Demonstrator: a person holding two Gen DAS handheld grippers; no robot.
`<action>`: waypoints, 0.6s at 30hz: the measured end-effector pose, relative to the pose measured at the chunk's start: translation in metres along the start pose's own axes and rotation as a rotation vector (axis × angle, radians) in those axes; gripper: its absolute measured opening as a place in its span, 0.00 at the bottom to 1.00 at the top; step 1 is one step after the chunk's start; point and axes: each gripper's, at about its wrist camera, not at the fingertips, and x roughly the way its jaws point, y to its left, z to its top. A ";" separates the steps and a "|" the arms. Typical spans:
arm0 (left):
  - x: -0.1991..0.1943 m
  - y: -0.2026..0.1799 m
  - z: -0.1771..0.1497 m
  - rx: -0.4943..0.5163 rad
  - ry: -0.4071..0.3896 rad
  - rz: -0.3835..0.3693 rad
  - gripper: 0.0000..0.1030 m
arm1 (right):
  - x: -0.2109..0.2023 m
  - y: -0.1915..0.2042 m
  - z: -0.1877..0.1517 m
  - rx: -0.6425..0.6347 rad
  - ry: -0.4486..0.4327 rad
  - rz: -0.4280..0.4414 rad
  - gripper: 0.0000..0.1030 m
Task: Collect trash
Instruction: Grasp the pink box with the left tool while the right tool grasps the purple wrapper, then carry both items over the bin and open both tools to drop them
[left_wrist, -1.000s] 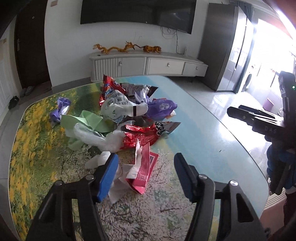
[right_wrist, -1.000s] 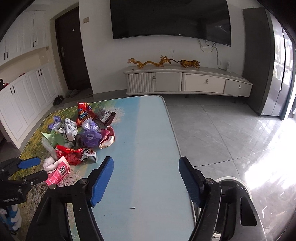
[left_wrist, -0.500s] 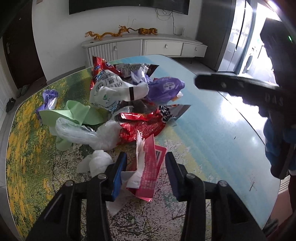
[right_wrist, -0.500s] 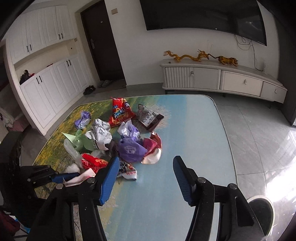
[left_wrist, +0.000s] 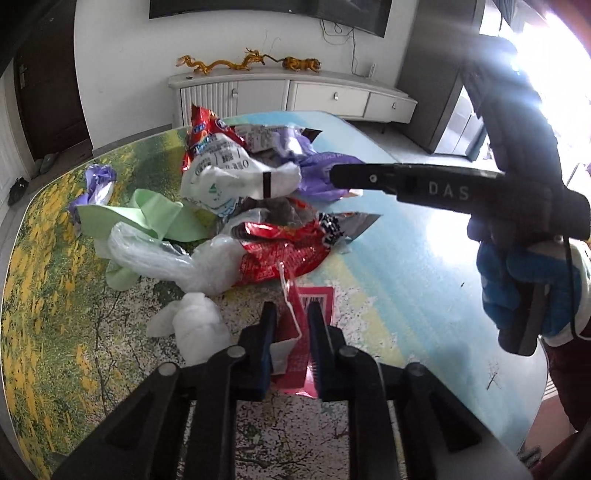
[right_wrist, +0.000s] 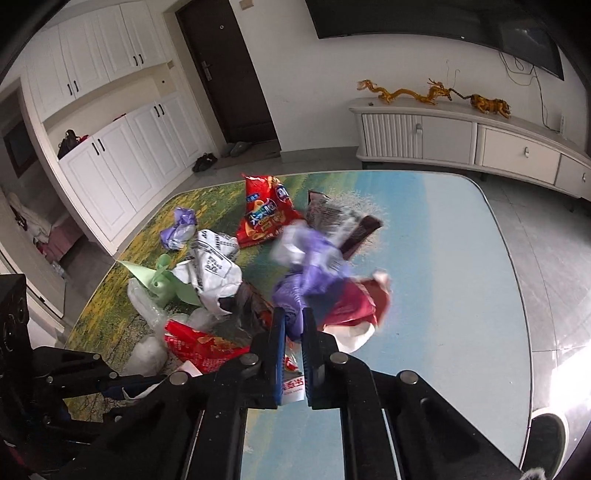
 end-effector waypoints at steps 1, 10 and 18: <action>-0.003 0.000 0.000 -0.004 -0.010 -0.001 0.13 | -0.003 0.002 0.001 -0.006 -0.011 0.002 0.07; -0.044 -0.004 0.005 -0.041 -0.101 0.010 0.10 | -0.055 0.022 0.009 -0.016 -0.158 0.024 0.07; -0.076 -0.029 0.026 -0.049 -0.178 -0.020 0.10 | -0.129 0.000 -0.017 0.036 -0.282 -0.066 0.07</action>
